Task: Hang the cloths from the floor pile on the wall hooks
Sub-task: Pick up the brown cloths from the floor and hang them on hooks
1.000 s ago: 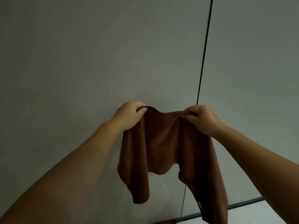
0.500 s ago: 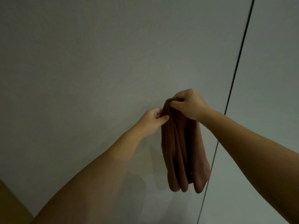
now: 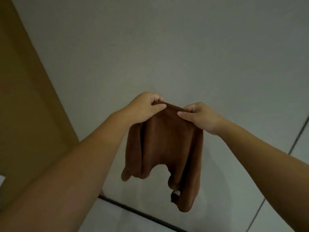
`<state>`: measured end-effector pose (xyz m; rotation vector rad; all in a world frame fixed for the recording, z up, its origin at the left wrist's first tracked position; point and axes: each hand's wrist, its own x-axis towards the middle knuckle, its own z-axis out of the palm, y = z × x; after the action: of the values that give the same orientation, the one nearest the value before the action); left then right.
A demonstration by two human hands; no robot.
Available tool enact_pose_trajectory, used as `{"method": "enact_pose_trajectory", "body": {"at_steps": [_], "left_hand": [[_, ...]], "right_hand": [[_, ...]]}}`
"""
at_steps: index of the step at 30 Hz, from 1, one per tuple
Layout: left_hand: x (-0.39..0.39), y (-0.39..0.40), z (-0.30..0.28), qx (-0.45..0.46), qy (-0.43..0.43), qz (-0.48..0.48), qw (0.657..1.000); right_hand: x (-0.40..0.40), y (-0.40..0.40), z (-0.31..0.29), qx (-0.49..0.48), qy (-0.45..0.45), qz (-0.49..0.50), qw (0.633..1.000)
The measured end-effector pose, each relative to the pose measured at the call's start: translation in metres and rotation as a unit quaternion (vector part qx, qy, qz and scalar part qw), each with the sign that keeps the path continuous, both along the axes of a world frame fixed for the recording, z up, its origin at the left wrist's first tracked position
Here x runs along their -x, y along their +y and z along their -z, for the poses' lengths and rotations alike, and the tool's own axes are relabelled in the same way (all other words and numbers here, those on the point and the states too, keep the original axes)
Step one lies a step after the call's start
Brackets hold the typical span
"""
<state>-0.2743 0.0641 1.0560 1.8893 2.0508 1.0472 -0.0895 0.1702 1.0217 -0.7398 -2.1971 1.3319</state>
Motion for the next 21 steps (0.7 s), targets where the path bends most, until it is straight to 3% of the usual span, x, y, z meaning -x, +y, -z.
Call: {"method": "enact_pose_trajectory", "body": {"at_steps": [4, 9, 12, 18, 21], "left_hand": [[0.017, -0.081, 0.012, 0.008, 0.007, -0.136, 0.991], [0.017, -0.199, 0.016, -0.013, -0.024, -0.306, 0.952], [0.014, -0.274, 0.013, -0.03, -0.026, -0.398, 0.916], [-0.009, -0.421, 0.002, -0.047, -0.015, -0.491, 0.87], [-0.02, -0.496, -0.007, -0.046, 0.0, -0.529, 0.847]], "right_hand": [[0.044, -0.033, -0.006, -0.078, 0.016, -0.099, 0.992], [0.101, -0.123, -0.008, -0.024, 0.071, -0.245, 0.967], [0.132, -0.19, -0.017, -0.054, 0.106, -0.299, 0.947], [0.172, -0.314, -0.034, -0.194, 0.104, -0.41, 0.885], [0.185, -0.385, -0.04, -0.217, 0.108, -0.46, 0.854]]}}
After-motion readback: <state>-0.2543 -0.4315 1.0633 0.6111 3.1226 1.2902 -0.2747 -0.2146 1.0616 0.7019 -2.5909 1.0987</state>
